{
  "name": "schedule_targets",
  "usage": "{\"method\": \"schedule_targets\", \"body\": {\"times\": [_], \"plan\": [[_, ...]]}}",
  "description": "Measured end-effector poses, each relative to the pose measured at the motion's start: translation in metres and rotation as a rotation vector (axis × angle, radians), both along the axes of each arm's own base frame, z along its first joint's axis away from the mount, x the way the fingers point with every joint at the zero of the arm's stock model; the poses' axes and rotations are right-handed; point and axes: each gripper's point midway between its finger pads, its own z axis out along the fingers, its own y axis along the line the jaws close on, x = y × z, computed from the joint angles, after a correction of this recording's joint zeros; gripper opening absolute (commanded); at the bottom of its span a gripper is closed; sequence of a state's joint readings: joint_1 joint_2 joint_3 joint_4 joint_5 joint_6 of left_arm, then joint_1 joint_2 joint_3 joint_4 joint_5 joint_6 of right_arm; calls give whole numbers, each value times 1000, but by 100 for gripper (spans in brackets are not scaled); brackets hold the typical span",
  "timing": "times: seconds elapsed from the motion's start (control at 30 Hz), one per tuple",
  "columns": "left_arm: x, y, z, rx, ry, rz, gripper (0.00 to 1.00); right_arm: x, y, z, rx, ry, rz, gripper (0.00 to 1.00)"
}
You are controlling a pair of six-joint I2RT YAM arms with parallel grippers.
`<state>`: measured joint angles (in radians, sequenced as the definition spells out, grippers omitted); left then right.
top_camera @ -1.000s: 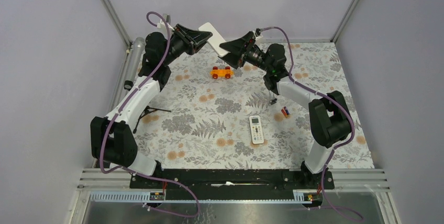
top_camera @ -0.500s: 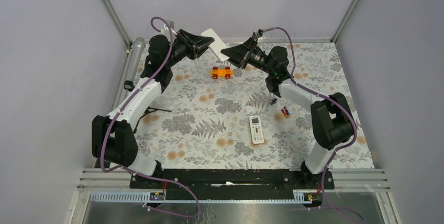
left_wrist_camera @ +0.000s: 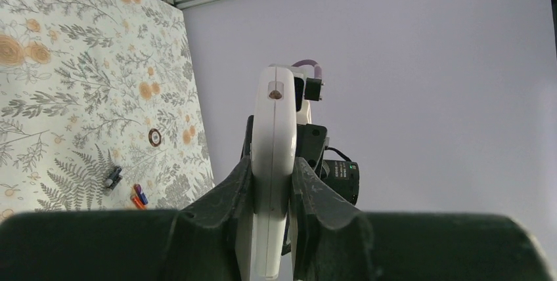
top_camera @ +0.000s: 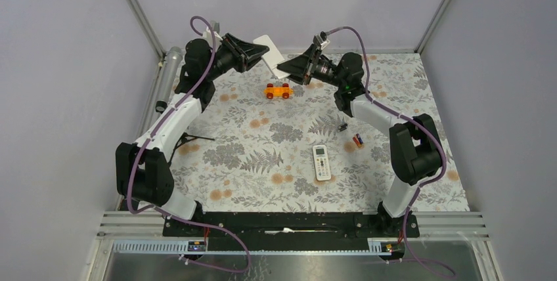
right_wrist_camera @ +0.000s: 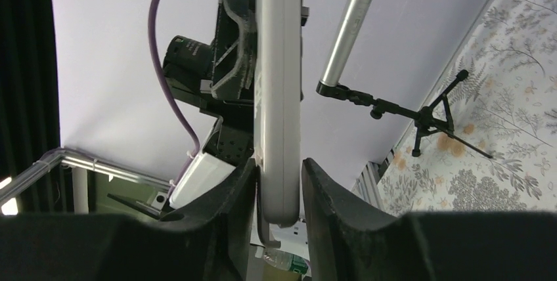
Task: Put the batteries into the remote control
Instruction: Remove the battery cover from the remote control.
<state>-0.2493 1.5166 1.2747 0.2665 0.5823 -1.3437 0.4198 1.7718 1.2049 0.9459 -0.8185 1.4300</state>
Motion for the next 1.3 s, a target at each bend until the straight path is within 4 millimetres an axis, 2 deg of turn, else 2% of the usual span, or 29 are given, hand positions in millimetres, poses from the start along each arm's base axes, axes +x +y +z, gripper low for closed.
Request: {"method": "schedule_targets", "body": {"times": [0.1,0.4,0.67,0.93,1.13,1.3], "plan": [[3,2,-2,5,3,17,0,7,1,-5,-14,43,-30,50],[14,10,-18,10,10,97,0,23,4,-23,-23,222,-90,66],[9,16,-21,42,-36,128,0,29,3,-32,-27,328,-121,67],[10,19,-28,91,-75,149,0,25,1,-43,-73,417,-125,62],[11,20,-32,106,-83,161,0,22,0,-44,-79,424,-125,73],[12,20,-33,118,-89,167,0,21,-1,-38,-57,384,-120,73]]}}
